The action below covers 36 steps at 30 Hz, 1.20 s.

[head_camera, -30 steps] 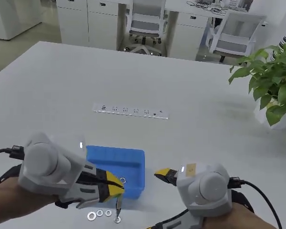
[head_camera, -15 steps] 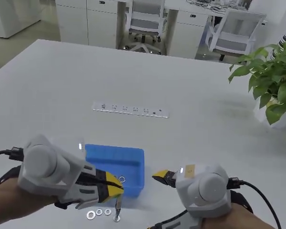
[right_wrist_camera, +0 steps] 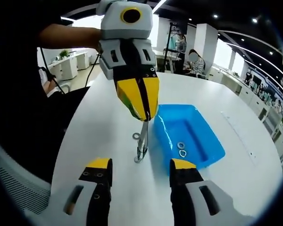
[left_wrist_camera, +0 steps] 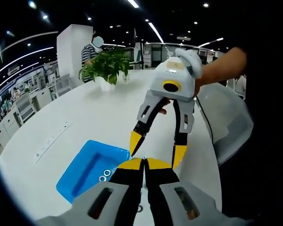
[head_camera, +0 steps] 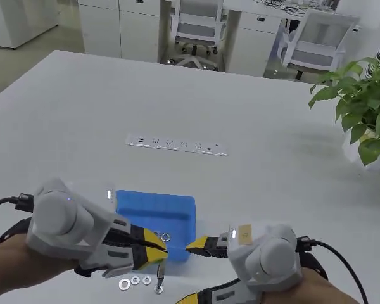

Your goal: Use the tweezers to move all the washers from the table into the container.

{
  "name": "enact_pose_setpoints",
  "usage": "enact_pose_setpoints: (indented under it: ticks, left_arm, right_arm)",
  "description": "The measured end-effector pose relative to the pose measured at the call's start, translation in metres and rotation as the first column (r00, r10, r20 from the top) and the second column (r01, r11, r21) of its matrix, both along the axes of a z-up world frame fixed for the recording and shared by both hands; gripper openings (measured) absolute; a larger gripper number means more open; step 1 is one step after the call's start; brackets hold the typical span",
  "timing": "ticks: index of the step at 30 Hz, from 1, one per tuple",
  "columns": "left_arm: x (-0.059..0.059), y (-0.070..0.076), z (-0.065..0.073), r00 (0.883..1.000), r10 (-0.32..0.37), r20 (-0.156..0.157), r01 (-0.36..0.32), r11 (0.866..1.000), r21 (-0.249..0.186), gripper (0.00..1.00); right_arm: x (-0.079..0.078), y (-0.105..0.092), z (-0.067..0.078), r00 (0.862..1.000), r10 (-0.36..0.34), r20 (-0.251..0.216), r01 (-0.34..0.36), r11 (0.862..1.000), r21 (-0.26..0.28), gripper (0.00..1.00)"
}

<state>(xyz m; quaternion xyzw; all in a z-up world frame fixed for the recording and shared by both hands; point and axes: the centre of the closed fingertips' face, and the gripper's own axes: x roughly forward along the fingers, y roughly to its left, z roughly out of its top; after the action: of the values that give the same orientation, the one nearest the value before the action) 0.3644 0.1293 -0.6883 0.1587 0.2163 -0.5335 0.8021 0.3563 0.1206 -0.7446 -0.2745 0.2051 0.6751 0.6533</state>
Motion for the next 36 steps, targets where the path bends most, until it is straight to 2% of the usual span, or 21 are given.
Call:
enact_pose_setpoints:
  ticks: [7, 17, 20, 26, 36]
  left_arm:
    - [-0.003, 0.0, 0.001, 0.999, -0.04, 0.011, 0.04, 0.999, 0.007, 0.05]
    - [-0.004, -0.003, 0.002, 0.998, -0.07, -0.005, 0.07, 0.997, 0.01, 0.05]
    - [-0.003, -0.003, 0.002, 0.997, -0.078, -0.008, 0.078, 0.997, 0.016, 0.05]
    - [-0.004, -0.003, 0.001, 0.996, -0.092, -0.019, 0.093, 0.995, 0.02, 0.05]
    - [-0.004, -0.003, 0.0, 0.993, -0.112, -0.029, 0.112, 0.993, 0.024, 0.05]
  right_arm:
    - [-0.001, 0.009, -0.005, 0.997, 0.072, 0.012, -0.072, 0.997, -0.014, 0.37]
    - [-0.001, 0.021, -0.013, 0.991, 0.132, 0.003, -0.132, 0.991, -0.03, 0.28]
    - [-0.002, 0.023, -0.017, 0.984, 0.176, 0.019, -0.174, 0.983, -0.06, 0.25]
    - [-0.001, 0.028, -0.019, 0.981, 0.192, 0.013, -0.191, 0.98, -0.058, 0.22]
    - [-0.001, 0.03, -0.025, 0.974, 0.226, 0.024, -0.223, 0.97, -0.096, 0.12]
